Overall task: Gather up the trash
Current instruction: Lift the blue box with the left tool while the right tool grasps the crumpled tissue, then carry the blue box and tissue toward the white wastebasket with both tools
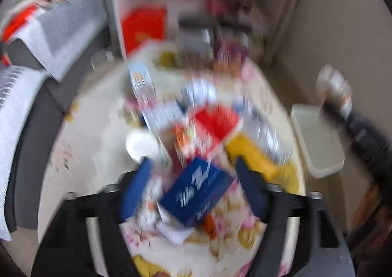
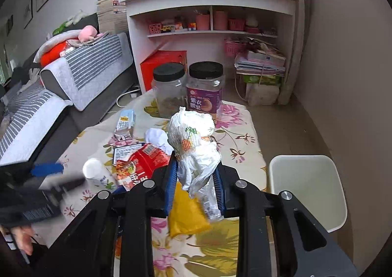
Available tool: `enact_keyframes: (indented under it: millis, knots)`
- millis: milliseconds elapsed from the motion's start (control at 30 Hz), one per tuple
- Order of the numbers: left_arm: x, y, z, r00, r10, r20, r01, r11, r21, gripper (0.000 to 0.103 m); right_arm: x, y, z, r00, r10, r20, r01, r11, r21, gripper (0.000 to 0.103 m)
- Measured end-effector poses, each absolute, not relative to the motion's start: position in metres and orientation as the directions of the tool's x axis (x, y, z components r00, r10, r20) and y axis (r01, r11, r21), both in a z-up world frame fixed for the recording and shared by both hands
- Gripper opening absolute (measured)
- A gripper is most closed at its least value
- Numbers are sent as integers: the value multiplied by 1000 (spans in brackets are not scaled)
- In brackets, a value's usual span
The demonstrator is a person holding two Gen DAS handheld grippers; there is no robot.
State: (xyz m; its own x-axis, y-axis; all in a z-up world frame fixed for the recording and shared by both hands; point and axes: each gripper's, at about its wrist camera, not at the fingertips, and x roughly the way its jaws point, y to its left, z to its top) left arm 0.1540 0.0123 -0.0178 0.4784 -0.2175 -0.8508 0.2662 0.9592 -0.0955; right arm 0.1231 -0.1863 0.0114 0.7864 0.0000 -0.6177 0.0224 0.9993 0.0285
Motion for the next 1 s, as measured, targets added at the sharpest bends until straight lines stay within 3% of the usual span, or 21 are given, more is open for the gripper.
enact_keyframes:
  millis: [133,300,700,1000]
  knots:
    - [167,-9,-66,332,-145,-932,361,933,-17,74,127,-197,-2,769,9,-640,23,999,42,26]
    - [176,-36,-94,288,-53,-956,475,875,95,85,131,-205,-8,749,35,-662,38,995,95,26]
    - [197,-51,-131,217,12,-976,549,826,132,85,139,-206,-19,723,29,-691,43,995,87,26]
    - [193,-34,-123,227,-70,-971,502,863,55,65,138,-200,-25,708,30,-706,25,997,68,26]
